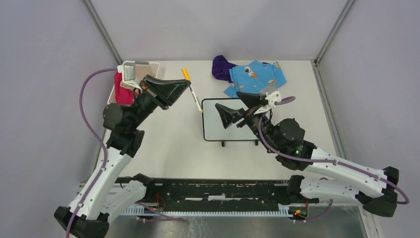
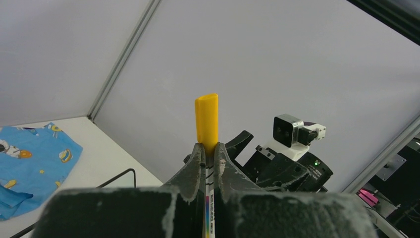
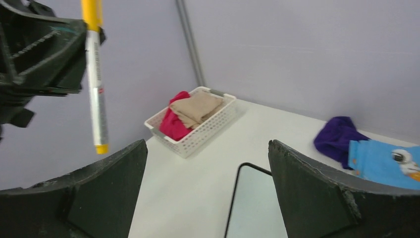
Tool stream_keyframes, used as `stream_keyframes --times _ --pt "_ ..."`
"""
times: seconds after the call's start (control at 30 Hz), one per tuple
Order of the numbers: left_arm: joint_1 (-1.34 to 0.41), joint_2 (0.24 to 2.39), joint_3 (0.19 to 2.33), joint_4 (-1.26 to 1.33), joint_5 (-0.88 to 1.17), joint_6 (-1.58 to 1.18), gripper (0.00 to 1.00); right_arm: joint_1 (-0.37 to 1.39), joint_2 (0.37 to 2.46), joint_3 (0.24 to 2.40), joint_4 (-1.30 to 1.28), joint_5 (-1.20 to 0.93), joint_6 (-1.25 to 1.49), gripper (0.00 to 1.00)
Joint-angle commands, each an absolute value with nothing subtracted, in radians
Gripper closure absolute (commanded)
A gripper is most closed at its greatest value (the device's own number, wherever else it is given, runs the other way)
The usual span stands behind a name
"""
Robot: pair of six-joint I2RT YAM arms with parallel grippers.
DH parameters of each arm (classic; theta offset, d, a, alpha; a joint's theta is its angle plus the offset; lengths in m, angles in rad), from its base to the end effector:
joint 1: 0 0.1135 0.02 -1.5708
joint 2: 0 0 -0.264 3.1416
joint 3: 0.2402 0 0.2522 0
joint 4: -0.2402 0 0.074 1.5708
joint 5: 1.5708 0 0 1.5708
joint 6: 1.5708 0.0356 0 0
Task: Write a sentence on the whiteboard
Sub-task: Open the whiteboard marker at the center of the board.
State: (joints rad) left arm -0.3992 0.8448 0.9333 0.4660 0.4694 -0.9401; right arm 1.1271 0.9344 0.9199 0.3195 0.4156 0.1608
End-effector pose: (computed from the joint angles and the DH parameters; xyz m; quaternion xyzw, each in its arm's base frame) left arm 0.1534 -0.0822 0.4480 0.0694 0.5103 -0.6161 0.5960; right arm 0.1034 0.1840 0.4143 -0.1216 0.5898 0.3761 0.7042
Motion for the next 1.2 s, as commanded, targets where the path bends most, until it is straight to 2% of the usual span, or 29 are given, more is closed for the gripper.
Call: stream_keyframes --times 0.0,0.07,0.13,0.2,0.33,0.6,0.73,0.9,1.17 --pt "-0.407 0.847 0.985 0.443 0.462 -0.880 0.98 1.124 0.895 0.859 0.377 0.647 0.044 0.02" --pt "-0.408 0.848 0.984 0.436 0.457 -0.875 0.98 1.124 0.872 0.797 0.453 0.708 -0.021 0.02" --pt "-0.408 0.850 0.982 0.436 0.456 -0.874 0.98 1.116 0.874 0.819 0.400 0.728 -0.002 0.02" --pt "-0.407 0.853 0.979 0.436 0.452 -0.874 0.98 1.067 0.902 0.898 0.251 0.604 0.094 0.02" --pt "-0.408 0.859 0.976 0.435 0.450 -0.874 0.98 0.938 0.925 0.970 0.154 0.337 0.207 0.02" --pt "-0.407 0.842 0.979 0.391 0.417 -0.848 0.98 0.825 0.969 1.050 0.075 0.325 0.278 0.04" --pt "-0.407 0.853 0.982 0.401 0.425 -0.862 0.98 0.824 0.943 0.952 0.281 0.212 0.301 0.02" --pt "-0.408 0.849 0.985 0.403 0.427 -0.864 0.98 0.823 0.971 1.045 0.290 -0.072 0.288 0.03" --pt "-0.408 0.833 0.984 0.414 0.467 -0.869 0.98 0.823 1.039 1.052 0.442 -0.316 0.416 0.12"
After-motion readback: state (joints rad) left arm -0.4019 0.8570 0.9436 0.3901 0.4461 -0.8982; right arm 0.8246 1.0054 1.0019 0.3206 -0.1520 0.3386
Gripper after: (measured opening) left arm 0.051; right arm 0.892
